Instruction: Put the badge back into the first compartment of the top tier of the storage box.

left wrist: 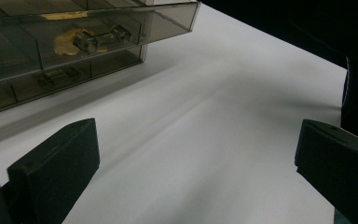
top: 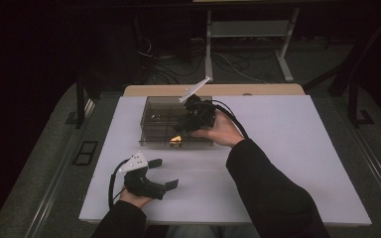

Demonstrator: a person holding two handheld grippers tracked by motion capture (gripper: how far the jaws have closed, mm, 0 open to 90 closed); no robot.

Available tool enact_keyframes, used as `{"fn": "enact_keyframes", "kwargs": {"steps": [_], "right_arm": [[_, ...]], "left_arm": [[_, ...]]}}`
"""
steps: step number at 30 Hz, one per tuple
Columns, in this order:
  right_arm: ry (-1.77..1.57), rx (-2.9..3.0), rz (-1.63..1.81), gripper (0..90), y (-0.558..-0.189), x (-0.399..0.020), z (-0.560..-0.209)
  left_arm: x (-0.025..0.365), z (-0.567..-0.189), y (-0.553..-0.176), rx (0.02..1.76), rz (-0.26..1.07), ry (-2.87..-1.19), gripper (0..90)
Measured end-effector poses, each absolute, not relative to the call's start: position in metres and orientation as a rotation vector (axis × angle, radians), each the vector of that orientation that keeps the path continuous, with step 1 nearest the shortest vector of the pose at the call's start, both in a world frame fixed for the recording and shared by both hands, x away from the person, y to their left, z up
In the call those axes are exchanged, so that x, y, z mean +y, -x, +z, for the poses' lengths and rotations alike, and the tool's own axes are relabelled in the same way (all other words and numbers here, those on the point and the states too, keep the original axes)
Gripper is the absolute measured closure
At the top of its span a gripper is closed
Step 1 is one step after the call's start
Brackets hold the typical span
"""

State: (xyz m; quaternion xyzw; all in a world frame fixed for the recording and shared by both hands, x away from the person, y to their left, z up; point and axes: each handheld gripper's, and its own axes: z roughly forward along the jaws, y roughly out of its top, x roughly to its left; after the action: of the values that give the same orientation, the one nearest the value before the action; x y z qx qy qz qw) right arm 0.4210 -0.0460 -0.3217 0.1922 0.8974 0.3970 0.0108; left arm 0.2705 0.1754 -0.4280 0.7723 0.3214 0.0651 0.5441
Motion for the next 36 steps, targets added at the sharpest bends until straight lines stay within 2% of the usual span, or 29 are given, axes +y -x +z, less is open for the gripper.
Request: {"fn": "enact_keyframes", "kwargs": {"steps": [7,12,15,16,36], "right_arm": [[-0.632,2.786,1.233,25.2,-0.414,-0.059,-0.317],[-0.685,2.765,1.263,10.8,-0.410,-0.070,-0.317],[-0.724,2.737,1.256,7.1,-0.407,-0.078,-0.316],[-0.731,2.735,1.259,0.0,-0.406,-0.081,-0.316],[-0.831,2.649,1.268,0.1,-0.373,-0.141,-0.320]], "left_arm": [[0.174,-0.428,-0.270,0.762,0.153,-1.833,0.0],[0.174,-0.428,-0.270,0.763,0.151,-1.834,0.0],[0.175,-0.428,-0.270,0.763,0.152,-1.835,0.0],[0.175,-0.428,-0.270,0.763,0.153,-1.835,0.0],[0.174,-0.429,-0.270,0.765,0.155,-1.838,0.0]]}}
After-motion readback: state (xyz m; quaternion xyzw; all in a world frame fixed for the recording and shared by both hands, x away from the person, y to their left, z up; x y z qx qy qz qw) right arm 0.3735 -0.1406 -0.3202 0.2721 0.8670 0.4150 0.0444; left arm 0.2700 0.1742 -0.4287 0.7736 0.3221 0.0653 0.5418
